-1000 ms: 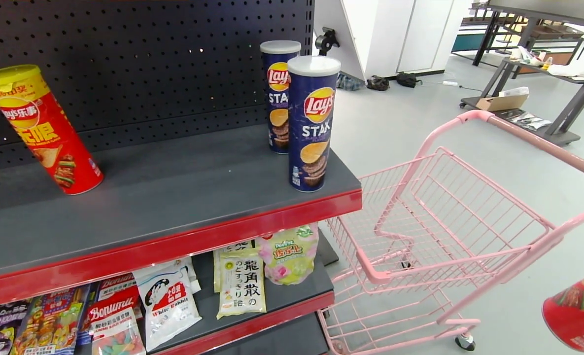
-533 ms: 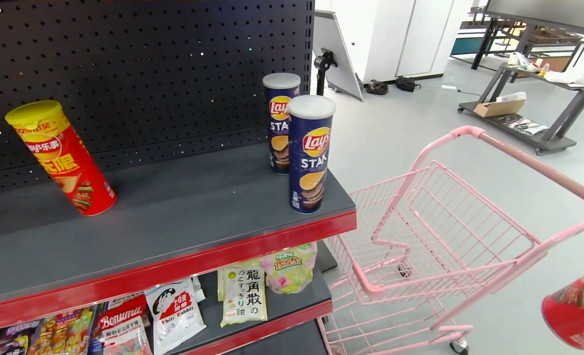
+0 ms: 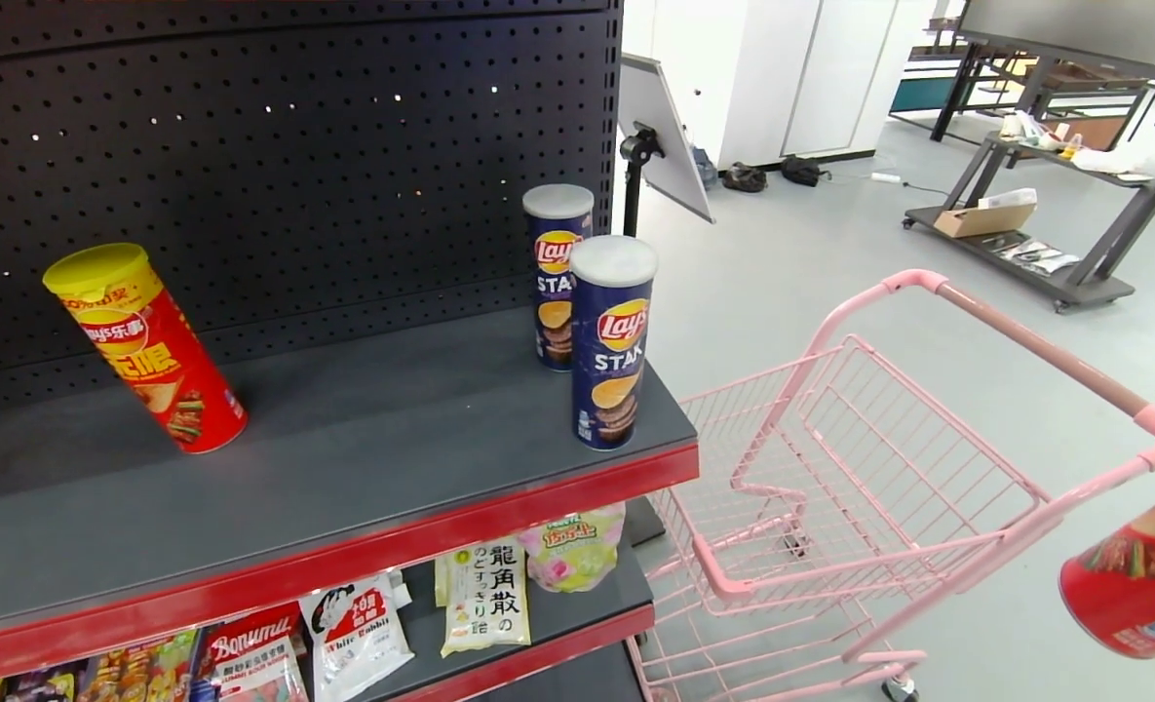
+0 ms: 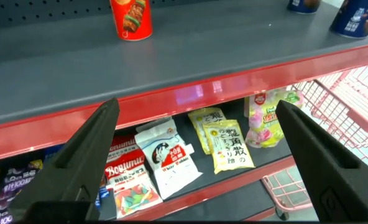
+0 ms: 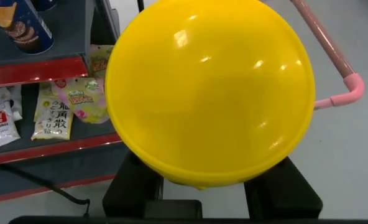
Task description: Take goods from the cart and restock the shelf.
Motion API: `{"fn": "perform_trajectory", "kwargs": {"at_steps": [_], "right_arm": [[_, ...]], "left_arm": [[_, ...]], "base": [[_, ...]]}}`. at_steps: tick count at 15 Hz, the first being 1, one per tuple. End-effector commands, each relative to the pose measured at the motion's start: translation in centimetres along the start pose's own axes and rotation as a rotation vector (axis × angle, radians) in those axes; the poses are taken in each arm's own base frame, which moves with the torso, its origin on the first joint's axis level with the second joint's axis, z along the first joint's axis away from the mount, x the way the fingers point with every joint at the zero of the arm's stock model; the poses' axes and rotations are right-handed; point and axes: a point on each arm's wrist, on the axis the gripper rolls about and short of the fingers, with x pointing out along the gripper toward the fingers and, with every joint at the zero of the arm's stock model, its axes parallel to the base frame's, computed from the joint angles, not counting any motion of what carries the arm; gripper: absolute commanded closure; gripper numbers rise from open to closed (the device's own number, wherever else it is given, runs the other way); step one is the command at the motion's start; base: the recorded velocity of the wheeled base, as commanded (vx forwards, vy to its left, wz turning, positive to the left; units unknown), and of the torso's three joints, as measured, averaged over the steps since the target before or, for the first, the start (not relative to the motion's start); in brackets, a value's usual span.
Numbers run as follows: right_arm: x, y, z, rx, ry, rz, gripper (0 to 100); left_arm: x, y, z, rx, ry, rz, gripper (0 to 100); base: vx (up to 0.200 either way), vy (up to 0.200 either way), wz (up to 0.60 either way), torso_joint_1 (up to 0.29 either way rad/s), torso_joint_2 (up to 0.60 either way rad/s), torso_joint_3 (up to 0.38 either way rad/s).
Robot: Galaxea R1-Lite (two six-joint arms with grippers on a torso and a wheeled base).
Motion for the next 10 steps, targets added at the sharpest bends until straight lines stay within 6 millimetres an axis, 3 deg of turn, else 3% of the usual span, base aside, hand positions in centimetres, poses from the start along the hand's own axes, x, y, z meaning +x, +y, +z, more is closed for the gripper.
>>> {"fn": "perform_trajectory", "kwargs": {"at_steps": [1,2,9,10], "right_arm": [[0.2,0.0,-0.2,0.0,0.014,0.001,100],[0.2,0.0,-0.4,0.0,0.016,-0.001,100],[0.1,0.2,-1.7,-0.027,0.035,0.008,100],[0.2,0.2,-1.8,-0.031,0.041,0.008,100]], "left_arm": [[0.0,0.0,0.0,-0.001,0.002,0.0,0],[0.0,0.0,0.0,0.0,0.002,0.0,0],[0.0,0.0,0.0,-0.001,0.002,0.0,0],[0.0,0.0,0.0,-0.001,0.002,0.0,0]], "base": [[0.0,0.0,0.0,0.071,-0.19,-0.095],[0.0,0.0,0.0,0.032,-0.05,-0.027],[0.0,0.0,0.6,0.009,-0.01,-0.007],[0.0,0.0,0.0,0.0,0.0,0.0]]}}
